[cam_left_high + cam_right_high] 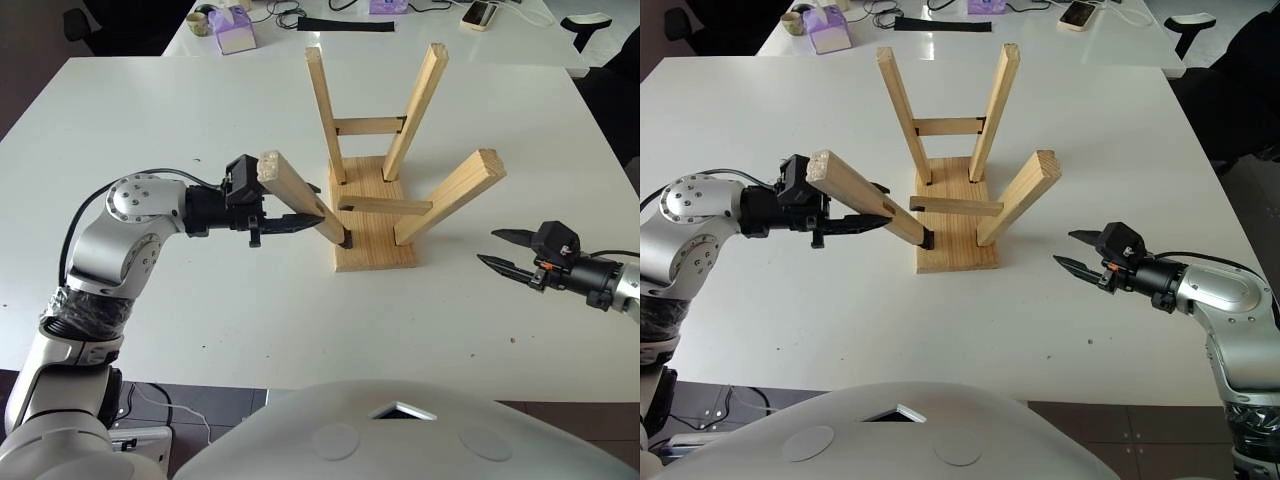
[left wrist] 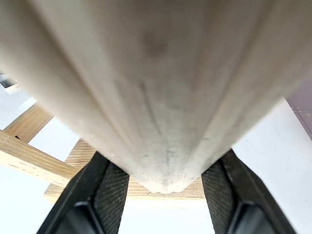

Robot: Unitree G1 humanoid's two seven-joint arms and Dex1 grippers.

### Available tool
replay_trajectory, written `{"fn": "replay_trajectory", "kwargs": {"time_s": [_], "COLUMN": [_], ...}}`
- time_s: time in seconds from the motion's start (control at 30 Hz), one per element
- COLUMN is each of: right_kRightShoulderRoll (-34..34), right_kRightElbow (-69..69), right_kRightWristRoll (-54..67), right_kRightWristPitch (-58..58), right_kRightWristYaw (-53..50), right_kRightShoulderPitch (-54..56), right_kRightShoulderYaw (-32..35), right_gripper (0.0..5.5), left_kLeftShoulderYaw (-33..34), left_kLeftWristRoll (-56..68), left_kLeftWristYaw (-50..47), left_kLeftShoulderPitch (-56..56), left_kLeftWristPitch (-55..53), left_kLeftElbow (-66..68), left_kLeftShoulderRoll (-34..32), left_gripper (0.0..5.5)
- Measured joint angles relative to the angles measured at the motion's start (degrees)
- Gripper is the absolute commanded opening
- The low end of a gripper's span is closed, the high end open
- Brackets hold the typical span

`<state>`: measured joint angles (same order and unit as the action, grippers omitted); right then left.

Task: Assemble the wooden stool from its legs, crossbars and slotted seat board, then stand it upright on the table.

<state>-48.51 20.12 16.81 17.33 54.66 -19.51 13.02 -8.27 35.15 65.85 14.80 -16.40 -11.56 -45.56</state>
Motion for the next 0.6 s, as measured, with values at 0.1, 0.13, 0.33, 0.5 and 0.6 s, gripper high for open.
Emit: {"fn": "replay_trajectory", "kwargs": {"time_s": [0.1,0.13,0.33,0.5,0.6], "right_kRightShoulderRoll": [0.0,0.0,0.0,0.0,0.0], "right_kRightElbow": [0.1,0.1,0.1,0.1,0.1], "right_kRightWristRoll": [0.0,0.0,0.0,0.1,0.1], "right_kRightWristPitch": [0.0,0.0,0.0,0.0,0.0], "right_kRightWristYaw": [0.0,0.0,0.0,0.2,0.2], "right_kRightShoulderPitch": [0.0,-0.1,0.1,0.2,0.3], "right_kRightShoulderYaw": [0.0,0.0,0.0,-0.1,-0.2], "right_gripper": [2.48,2.48,2.48,2.48,2.48], "left_kLeftShoulderYaw": [0.7,0.8,0.8,0.5,-0.5], "left_kLeftWristRoll": [-0.1,-0.1,-1.7,-3.7,-5.4], "left_kLeftWristYaw": [0.4,0.5,0.2,-0.7,-0.8], "left_kLeftShoulderPitch": [0.3,0.3,-0.2,-0.2,0.1], "left_kLeftWristPitch": [-1.2,-1.5,-2.0,-1.7,-0.5], "left_kLeftElbow": [-0.1,-0.2,-1.3,-1.2,-1.1], "left_kLeftShoulderRoll": [0.3,0.5,2.4,4.0,4.1], "left_gripper": [2.03,2.03,2.03,2.03,2.03]}}
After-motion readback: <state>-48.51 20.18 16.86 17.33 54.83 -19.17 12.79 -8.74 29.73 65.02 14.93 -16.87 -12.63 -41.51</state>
